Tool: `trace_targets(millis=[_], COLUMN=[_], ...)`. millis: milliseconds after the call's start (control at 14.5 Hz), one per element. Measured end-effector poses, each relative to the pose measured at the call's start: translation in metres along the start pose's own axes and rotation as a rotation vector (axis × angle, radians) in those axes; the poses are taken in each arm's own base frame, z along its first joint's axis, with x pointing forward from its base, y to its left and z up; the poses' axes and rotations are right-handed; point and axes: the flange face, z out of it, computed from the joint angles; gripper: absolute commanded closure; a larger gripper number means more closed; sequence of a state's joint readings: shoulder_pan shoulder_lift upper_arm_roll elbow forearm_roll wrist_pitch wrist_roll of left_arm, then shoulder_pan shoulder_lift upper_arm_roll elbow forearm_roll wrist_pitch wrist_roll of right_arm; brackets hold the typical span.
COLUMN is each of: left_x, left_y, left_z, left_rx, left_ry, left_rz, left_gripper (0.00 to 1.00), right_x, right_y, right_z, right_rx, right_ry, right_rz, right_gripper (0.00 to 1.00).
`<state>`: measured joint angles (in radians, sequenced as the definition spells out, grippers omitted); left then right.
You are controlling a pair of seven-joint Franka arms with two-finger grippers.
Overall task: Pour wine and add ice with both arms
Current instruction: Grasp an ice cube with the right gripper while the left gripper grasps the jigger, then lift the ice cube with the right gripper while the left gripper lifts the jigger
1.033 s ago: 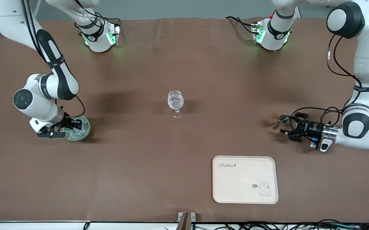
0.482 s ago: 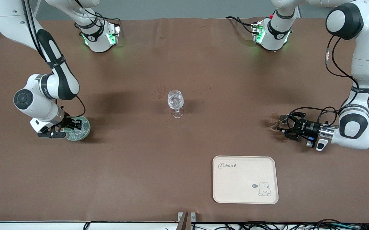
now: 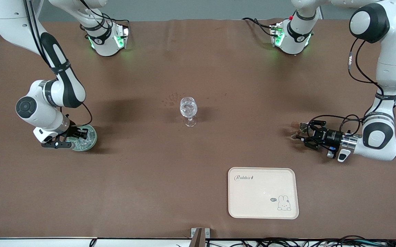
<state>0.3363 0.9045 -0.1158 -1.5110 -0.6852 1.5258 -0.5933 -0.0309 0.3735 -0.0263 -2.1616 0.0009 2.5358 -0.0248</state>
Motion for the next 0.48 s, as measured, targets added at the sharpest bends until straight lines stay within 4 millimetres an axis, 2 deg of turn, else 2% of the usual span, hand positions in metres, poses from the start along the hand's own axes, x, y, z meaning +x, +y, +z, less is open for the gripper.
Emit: trace_targets(millis=[275,413,482], left_x=[0.002,0.001,0.001], left_y=[0.0,0.0,0.0], left_z=[0.001,0.001,0.002], left_rx=[0.001,0.001,0.001], left_ry=[-0.002,-0.003,-0.003], left_rz=[-0.002,-0.001,-0.001], left_gripper=[0.47,0.58,0.59], right_x=[0.005,0.011,0.017], right_y=[0.0,0.0,0.001], right_z=[-0.006,-0.016,-0.026], right_rx=[0.001,0.001,0.001], right_ry=[-0.026,-0.072,-0.084], right_rz=[0.013,0.016,0.018], right_gripper=[0.95,0.96,0.96])
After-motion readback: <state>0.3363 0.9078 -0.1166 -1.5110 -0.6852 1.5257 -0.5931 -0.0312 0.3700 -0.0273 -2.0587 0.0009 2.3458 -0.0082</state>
